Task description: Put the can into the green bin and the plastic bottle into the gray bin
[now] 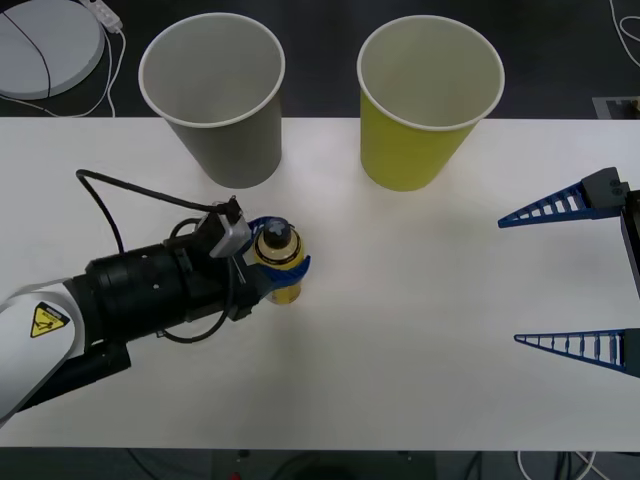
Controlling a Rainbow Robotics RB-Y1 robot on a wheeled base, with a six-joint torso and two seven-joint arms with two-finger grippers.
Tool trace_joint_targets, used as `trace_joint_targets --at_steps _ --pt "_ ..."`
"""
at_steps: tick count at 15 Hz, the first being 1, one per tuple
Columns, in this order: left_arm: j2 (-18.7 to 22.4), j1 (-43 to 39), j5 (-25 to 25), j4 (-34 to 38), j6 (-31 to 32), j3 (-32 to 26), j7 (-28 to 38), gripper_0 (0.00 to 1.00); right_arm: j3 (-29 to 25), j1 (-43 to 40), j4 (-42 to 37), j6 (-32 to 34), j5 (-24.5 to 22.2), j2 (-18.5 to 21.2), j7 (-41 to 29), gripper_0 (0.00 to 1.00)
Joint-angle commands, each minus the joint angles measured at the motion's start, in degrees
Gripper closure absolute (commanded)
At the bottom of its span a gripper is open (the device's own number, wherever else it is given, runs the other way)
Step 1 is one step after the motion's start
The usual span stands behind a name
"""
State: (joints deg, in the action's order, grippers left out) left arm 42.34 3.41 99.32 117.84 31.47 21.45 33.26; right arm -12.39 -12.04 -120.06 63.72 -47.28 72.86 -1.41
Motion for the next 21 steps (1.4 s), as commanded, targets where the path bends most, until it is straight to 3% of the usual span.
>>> trace_joint_targets --at_steps 1,8,21 --pt "0.46 -2.0 4.04 1.96 -3.87 -0.09 4.97 1.0 0.0 0.0 0.0 0.0 0.0 0.0 0.0 0.0" --pt "2.48 -7.36 15.37 4.68 -14.24 -0.27 16.57 1.0 0.0 0.0 0.0 0.0 0.0 0.0 0.0 0.0" --pt "6.88 -24.68 15.02 13.73 -16.17 -13.63 21.23 1.0 0.0 0.0 0.0 0.0 0.0 0.0 0.0 0.0"
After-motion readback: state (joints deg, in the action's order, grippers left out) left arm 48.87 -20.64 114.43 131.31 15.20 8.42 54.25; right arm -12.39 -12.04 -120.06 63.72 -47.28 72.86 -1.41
